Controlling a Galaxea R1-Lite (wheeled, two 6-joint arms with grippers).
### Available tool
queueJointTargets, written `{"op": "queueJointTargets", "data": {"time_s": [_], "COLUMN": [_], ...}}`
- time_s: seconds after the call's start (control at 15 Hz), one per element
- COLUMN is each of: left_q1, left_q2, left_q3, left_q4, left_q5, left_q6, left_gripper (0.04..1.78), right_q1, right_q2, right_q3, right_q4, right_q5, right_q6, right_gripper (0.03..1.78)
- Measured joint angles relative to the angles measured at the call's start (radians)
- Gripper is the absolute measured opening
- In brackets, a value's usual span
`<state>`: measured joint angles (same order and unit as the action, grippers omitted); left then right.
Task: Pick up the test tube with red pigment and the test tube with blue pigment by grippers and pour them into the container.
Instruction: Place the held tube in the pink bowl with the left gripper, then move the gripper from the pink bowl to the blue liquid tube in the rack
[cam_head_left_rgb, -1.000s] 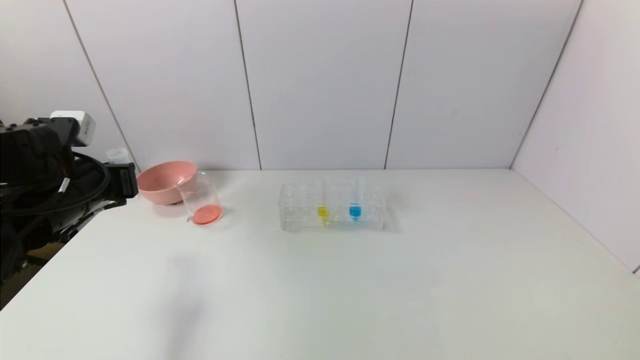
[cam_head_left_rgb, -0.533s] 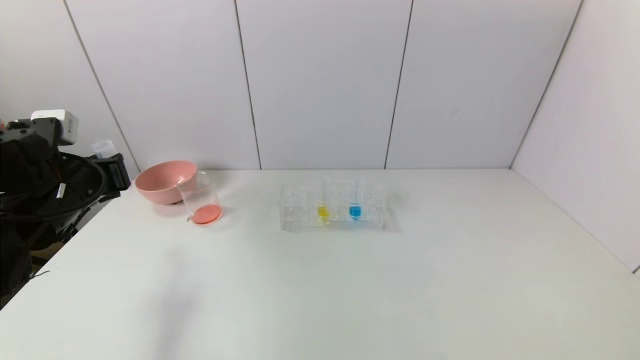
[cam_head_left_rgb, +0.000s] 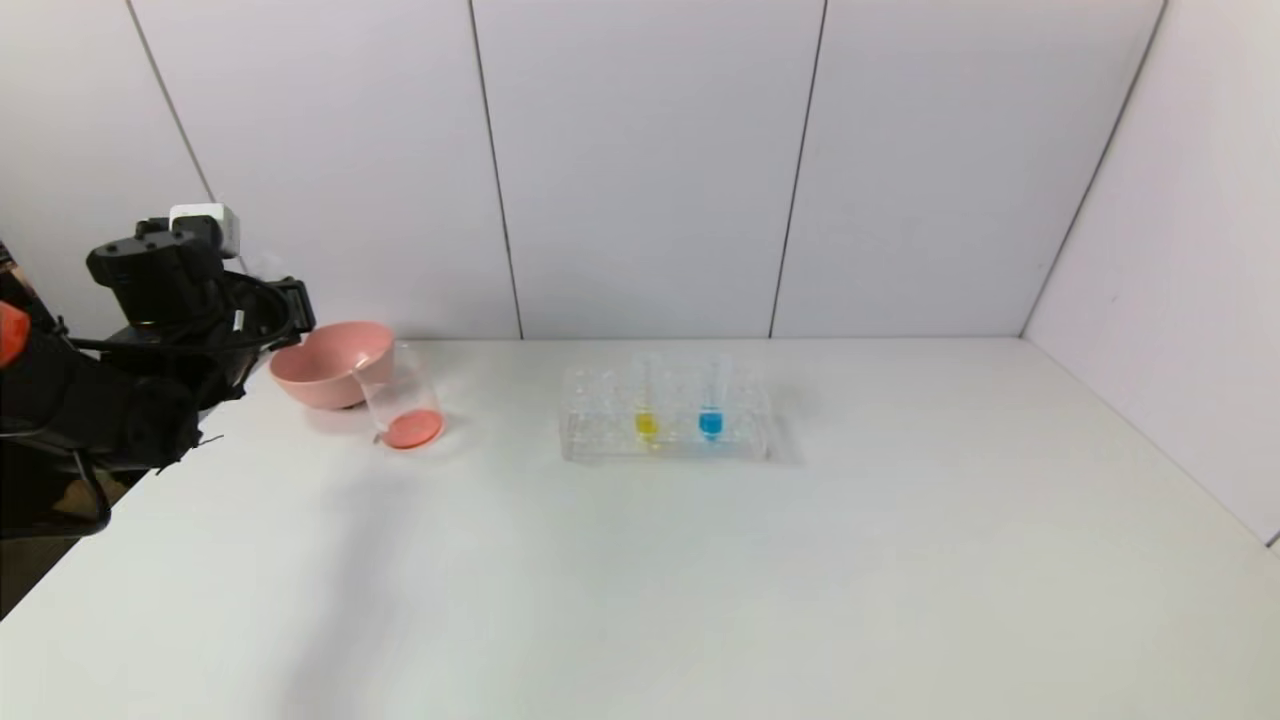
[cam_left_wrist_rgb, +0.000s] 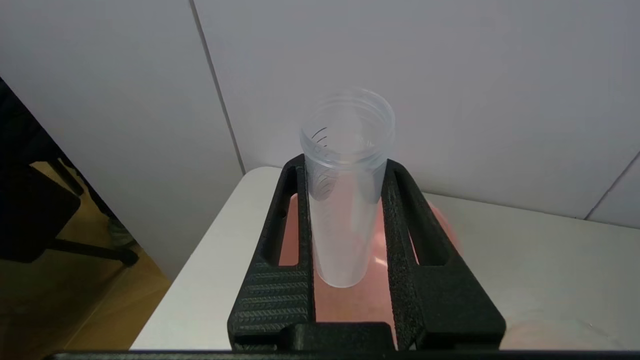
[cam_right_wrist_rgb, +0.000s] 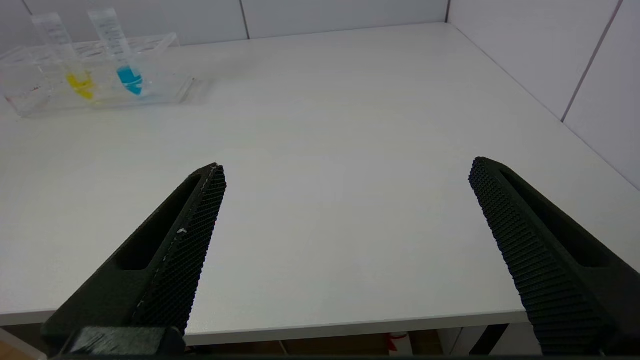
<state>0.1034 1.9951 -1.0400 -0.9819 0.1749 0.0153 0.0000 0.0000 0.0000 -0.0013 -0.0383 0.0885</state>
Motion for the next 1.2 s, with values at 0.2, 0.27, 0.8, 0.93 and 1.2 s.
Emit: {"op": "queueJointTargets", "data": {"time_s": [0.2,0.27,0.8,0.93,1.2], "left_q1": [-0.001,-0.001,-0.001,-0.001,-0.001], "left_q2": [0.058,0.067,0.098,0.099,0.087], "left_q3": [-0.036,-0.039,-0.044,-0.045,-0.040], "left_q4": [0.003,0.001,-0.014,-0.014,-0.016], "left_q5": [-0.001,0.000,-0.002,-0.002,-0.045], "left_q6": [0.000,0.001,-0.001,-0.002,-0.008], "left_gripper": [0.43,0.43,0.81,1.15,1.65], "right_q1": [0.000,0.000,0.000,0.000,0.000], "right_q2": [0.000,0.000,0.000,0.000,0.000], "right_q3": [0.000,0.000,0.000,0.000,0.000], "right_q4": [0.000,0.000,0.000,0.000,0.000], "right_q5": [0.000,0.000,0.000,0.000,0.000], "right_q6": [0.000,0.000,0.000,0.000,0.000], "right_gripper": [1.77,1.77,1.77,1.77,1.77]}}
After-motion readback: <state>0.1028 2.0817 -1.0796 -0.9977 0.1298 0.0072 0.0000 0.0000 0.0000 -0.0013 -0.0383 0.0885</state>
